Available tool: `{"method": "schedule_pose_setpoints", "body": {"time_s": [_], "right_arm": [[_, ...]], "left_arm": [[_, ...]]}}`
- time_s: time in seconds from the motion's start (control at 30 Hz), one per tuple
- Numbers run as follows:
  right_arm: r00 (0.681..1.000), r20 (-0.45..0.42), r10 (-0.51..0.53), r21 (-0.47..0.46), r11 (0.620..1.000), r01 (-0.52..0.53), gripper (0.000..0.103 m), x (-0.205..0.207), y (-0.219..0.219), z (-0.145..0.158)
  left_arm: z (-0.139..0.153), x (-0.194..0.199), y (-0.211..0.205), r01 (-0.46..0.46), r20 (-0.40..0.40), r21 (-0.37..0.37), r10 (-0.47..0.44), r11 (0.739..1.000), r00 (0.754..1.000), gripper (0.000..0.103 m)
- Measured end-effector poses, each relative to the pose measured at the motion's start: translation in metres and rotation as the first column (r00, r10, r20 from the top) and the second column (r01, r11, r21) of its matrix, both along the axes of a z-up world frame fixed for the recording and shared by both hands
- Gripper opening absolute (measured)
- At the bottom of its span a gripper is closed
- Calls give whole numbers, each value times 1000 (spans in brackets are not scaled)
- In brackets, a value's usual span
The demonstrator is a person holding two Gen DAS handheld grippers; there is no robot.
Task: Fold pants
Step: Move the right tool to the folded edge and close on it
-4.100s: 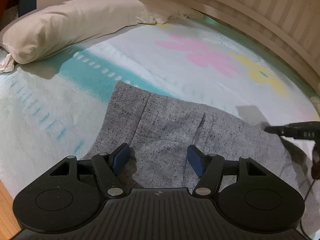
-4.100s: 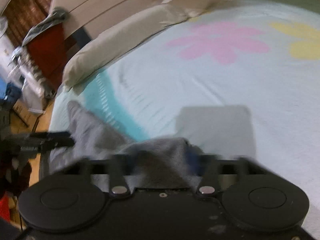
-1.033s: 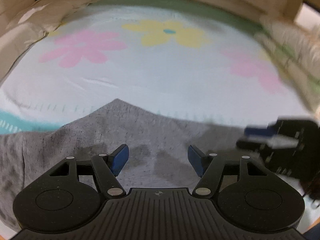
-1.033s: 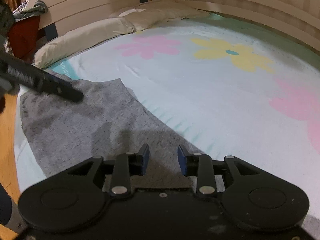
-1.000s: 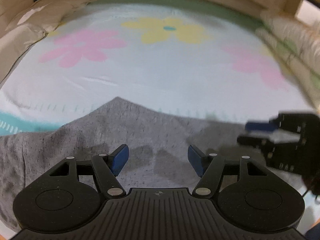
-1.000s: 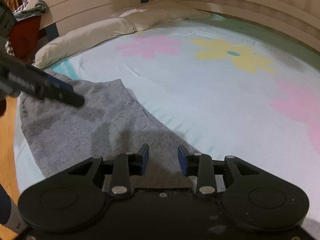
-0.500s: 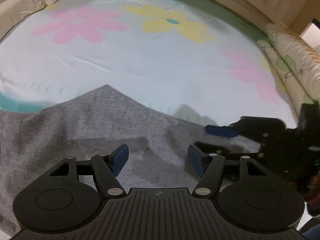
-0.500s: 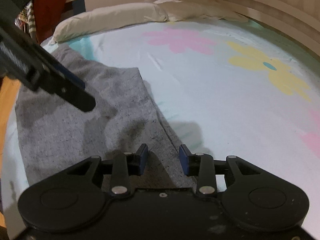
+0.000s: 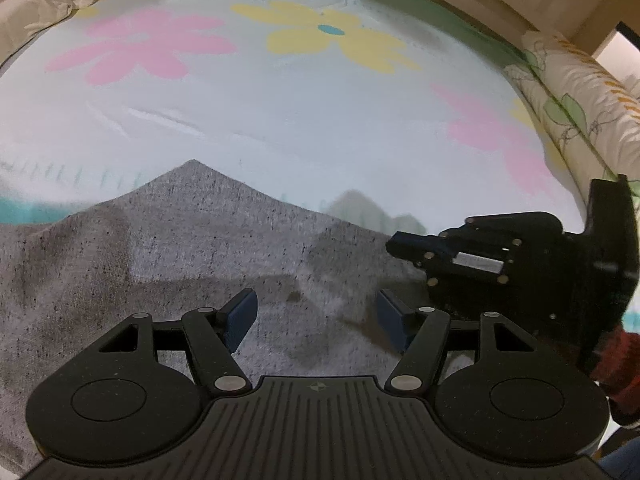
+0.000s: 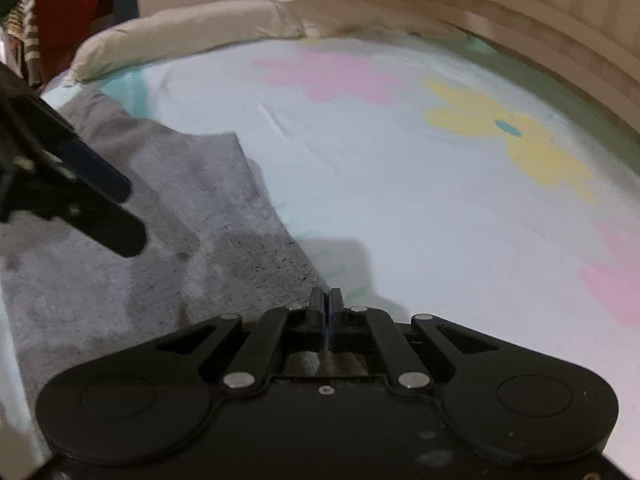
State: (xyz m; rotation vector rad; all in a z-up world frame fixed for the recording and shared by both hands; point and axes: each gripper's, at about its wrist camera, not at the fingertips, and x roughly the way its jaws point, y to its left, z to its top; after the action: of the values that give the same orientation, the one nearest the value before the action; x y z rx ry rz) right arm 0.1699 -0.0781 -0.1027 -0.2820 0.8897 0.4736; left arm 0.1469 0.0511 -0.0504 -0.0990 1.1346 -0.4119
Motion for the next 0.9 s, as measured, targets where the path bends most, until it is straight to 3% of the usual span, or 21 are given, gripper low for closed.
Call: {"method": "schedule_pose_setpoints", "body": {"time_s": [0.13,0.17,0.23,0.33,0.43,0.53,0.67,0.9], "right_arm": [[1000,2,-12,5,1000,12,7,-2,2,-4],[1000,2,-30,20,999,30,17,-1,0,-2],[997,3,-72,57,996,72,24,0,-7,5],[995,6,-104,82,991,104,24,-3,-15,18],[995,32,-94,60,994,92,26,-16,-23,34],[996,59,-72,11,997,71,37,-30,-35,42],[997,48,-64,-54,996,66,38,-37,-52,33],[1000,-14,5,-68,998,-6,36,-37,-58,14]], "left_arm": [[-2,-2,-1,11,-7,12,-11,1000,1000,64],[-3,-2,-1,14,-8,15,-14,1000,1000,64],[-4,-3,-2,16,-10,22,-16,1000,1000,64],[-5,-3,-3,24,-13,28,-23,999,1000,64],[-6,-7,-7,34,-11,35,-33,999,999,64],[-5,-12,-12,51,-9,30,-51,998,999,64],[-4,-18,-24,92,-4,34,-92,995,996,64],[-7,-12,-28,100,-12,41,-100,994,995,64]]}}
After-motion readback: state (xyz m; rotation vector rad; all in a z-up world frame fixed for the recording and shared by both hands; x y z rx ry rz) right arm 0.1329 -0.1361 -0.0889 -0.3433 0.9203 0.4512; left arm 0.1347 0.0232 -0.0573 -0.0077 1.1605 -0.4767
